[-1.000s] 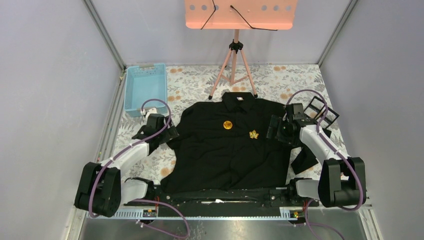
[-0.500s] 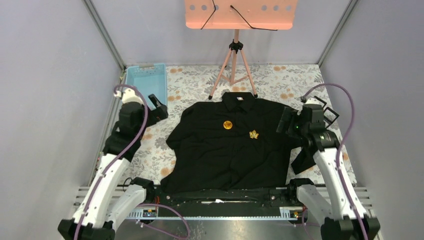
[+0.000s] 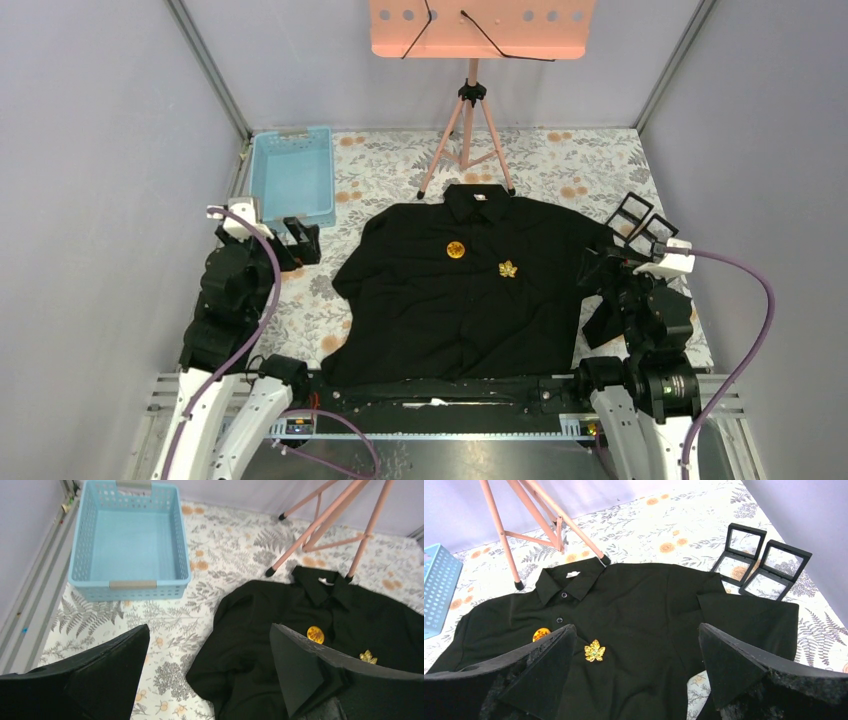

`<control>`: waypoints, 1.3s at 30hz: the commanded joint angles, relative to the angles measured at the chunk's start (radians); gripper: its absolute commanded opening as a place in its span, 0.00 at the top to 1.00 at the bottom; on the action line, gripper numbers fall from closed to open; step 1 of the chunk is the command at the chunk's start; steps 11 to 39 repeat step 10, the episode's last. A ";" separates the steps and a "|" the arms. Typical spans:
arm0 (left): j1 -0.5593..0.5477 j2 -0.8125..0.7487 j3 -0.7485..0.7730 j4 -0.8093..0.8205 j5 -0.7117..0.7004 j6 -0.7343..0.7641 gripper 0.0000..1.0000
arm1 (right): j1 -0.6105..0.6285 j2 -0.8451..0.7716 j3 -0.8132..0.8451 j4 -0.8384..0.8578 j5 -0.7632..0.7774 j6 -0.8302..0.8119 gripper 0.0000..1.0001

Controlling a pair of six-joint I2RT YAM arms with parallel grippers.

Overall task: Pin the brooch onto the clothing
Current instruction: Reset both arms

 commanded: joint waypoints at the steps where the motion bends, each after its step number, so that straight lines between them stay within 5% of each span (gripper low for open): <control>1: 0.003 -0.035 -0.081 0.093 0.030 0.021 0.01 | -0.004 -0.047 -0.016 0.065 0.053 -0.028 0.00; 39: 0.004 -0.062 -0.084 0.080 0.007 0.019 0.01 | -0.004 -0.037 -0.002 0.042 0.059 -0.026 0.00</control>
